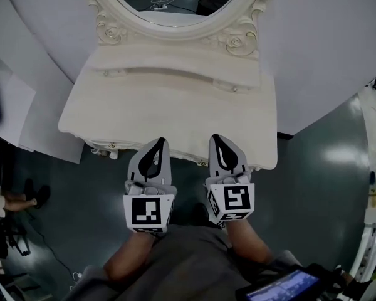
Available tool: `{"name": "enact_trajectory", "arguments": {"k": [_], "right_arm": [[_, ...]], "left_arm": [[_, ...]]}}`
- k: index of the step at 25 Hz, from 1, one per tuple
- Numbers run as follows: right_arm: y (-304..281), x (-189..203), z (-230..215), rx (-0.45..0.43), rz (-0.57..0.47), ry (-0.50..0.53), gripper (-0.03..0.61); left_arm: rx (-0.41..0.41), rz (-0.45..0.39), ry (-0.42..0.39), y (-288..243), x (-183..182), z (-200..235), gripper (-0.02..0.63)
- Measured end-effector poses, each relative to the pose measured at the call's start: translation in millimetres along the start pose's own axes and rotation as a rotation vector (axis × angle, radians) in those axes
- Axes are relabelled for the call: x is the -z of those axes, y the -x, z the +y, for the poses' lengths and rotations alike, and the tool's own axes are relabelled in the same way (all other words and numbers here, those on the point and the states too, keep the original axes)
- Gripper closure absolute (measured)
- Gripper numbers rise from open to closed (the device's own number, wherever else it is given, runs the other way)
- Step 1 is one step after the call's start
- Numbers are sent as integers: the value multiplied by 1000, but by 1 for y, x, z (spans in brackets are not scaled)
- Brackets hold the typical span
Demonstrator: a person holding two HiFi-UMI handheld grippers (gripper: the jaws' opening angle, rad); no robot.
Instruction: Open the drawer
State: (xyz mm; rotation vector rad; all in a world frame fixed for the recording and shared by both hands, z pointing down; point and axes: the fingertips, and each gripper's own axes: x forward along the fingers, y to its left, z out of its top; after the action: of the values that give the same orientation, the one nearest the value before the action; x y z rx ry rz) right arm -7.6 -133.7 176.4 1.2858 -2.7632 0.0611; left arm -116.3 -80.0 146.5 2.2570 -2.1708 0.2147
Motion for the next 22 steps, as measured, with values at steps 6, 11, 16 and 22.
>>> {"name": "enact_trajectory", "arguments": {"k": [6, 11, 16, 22], "right_arm": [[-14, 23, 7, 93, 56, -26, 563], [-11, 64, 17, 148, 127, -56, 563], [4, 115, 30, 195, 210, -103, 563], [12, 180, 42, 230, 305, -121, 563]], "left_arm": [[91, 70, 44, -13, 26, 20, 598], [156, 139, 53, -12, 69, 22, 598], [225, 207, 66, -2, 110, 15, 598], [274, 248, 60, 3, 158, 4, 598]]}}
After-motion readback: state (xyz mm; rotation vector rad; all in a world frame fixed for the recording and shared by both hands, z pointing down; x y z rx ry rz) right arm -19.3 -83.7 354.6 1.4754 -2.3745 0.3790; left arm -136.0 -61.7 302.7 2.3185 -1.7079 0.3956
